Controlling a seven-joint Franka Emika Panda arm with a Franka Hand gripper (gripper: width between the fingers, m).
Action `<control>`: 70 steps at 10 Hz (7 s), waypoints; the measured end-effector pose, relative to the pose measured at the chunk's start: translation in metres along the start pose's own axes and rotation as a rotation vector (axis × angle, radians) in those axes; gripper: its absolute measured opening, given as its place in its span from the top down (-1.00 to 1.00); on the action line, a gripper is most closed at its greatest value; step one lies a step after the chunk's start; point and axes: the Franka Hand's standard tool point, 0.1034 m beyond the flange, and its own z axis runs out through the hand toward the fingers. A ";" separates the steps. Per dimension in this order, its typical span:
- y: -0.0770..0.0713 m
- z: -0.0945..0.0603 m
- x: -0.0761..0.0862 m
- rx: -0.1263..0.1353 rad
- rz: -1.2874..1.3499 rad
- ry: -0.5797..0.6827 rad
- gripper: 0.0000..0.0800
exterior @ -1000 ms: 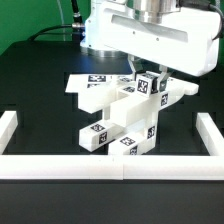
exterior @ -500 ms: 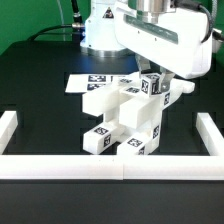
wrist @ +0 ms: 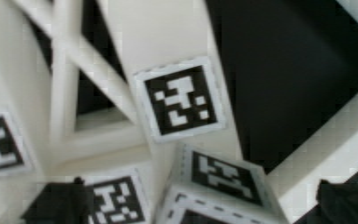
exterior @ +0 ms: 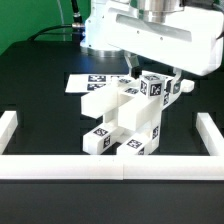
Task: Assemble chair
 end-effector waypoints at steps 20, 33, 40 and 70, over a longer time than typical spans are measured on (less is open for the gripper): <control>0.004 0.000 0.005 -0.009 -1.050 0.008 0.29; 0.001 0.000 0.002 0.000 -0.188 0.006 0.28; -0.003 0.000 -0.002 0.019 0.212 -0.012 0.28; -0.004 0.004 -0.004 0.013 -0.764 -0.004 0.29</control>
Offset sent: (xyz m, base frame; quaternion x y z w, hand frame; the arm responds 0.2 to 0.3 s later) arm 0.0055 0.0025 -0.0017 0.0062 0.0007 -0.2421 0.9702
